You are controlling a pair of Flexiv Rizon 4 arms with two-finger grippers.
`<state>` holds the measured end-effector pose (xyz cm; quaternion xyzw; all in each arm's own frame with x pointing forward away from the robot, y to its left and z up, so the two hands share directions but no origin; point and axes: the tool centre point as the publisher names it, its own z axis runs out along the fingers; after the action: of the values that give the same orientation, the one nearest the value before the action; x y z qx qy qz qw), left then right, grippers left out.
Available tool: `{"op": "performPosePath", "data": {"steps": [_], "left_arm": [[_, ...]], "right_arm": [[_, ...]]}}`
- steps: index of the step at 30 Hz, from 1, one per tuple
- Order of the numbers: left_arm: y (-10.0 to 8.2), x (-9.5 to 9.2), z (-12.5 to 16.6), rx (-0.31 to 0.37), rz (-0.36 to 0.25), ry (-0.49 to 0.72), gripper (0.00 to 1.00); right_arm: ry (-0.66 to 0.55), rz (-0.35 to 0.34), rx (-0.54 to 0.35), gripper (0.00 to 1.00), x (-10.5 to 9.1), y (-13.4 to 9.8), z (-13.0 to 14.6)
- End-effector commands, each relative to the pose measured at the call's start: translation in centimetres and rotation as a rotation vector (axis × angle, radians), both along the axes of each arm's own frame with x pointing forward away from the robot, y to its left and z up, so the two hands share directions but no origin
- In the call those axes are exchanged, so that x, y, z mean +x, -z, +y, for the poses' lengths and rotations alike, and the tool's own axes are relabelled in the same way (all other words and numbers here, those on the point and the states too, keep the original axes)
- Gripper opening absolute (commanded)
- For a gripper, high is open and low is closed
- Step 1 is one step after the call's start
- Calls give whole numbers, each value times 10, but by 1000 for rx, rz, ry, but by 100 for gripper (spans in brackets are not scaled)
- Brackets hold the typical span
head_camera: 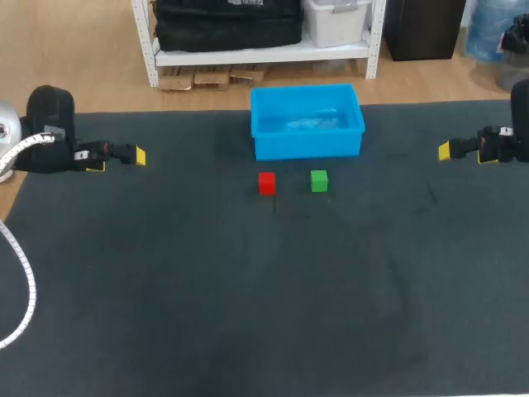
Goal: Use the left arm to pick the red cube and place it into the blue plastic box first, then use the right arm to grasp the green cube and put it into the same blue plastic box after the first action is fully finished.
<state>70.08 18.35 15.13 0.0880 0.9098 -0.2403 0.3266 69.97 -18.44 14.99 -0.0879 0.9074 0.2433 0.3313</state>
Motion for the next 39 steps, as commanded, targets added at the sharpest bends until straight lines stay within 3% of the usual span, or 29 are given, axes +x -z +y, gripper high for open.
{"op": "performPosePath", "data": {"steps": [1,11,22,39], "left_arm": [[1,0,1,-4,-3,2,100],[-3,5,-3,10,6,12,100],[-11,17,-13,53,61,11,100],[-14,46,-68,162,138,-22,100]], "right_arm": [[-1,1,-1,100,0,0,0],[-1,1,-1,100,0,0,0],[-1,1,-1,100,0,0,0],[-1,1,-1,100,0,0,0]]}}
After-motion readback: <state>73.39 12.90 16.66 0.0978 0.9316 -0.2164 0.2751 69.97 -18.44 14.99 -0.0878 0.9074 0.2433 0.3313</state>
